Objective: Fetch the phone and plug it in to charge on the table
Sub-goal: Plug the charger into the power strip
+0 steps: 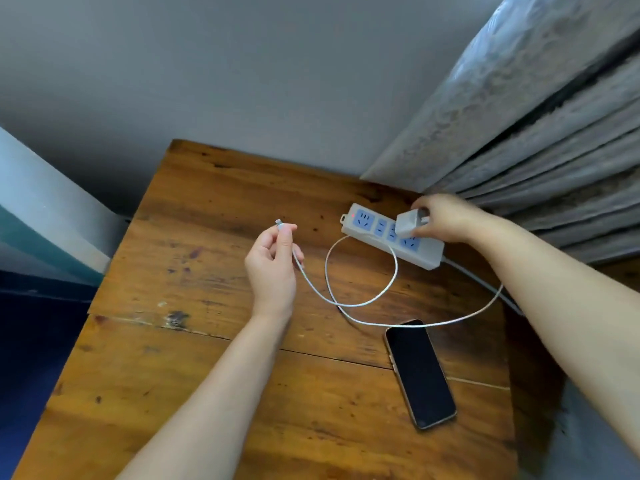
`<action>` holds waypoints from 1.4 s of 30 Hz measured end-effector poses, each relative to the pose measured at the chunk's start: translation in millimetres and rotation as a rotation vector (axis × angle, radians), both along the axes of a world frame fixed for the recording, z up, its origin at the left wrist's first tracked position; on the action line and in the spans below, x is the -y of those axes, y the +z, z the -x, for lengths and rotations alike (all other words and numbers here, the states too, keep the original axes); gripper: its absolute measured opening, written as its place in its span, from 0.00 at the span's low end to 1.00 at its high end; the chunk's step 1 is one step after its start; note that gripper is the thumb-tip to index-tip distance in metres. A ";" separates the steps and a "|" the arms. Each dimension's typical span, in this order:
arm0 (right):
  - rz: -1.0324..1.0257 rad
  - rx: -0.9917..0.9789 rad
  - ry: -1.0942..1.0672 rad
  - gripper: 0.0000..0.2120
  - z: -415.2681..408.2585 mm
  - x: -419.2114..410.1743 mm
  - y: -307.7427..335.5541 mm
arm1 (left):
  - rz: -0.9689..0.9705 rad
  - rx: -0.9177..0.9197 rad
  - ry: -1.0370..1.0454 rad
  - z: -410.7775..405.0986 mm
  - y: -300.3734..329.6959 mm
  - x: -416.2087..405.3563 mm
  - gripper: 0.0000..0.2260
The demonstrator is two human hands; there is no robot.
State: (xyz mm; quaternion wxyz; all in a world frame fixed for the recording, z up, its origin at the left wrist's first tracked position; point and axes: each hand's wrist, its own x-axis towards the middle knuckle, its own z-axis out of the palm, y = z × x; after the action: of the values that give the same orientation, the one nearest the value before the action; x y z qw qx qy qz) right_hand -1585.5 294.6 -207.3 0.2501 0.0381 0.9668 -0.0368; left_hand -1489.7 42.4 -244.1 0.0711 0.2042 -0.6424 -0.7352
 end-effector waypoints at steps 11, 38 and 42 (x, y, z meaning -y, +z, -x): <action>-0.206 0.095 0.162 0.21 9.8 27.4 12.8 | 0.122 0.017 -0.001 -9.1 -12.0 4.5 0.08; -0.134 0.059 0.094 0.21 -3.9 22.6 1.5 | 0.080 0.010 -0.005 -14.6 -12.1 11.9 0.09; -0.257 0.142 0.177 0.17 7.0 46.5 4.4 | 0.085 0.025 -0.018 -17.1 -16.9 7.4 0.09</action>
State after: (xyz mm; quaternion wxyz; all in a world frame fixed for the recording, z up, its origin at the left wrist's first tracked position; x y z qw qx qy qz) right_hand -1592.5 248.1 -202.9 0.3132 -0.0130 0.9429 0.1123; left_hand -1472.6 35.0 -261.0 0.0650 0.2044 -0.6756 -0.7054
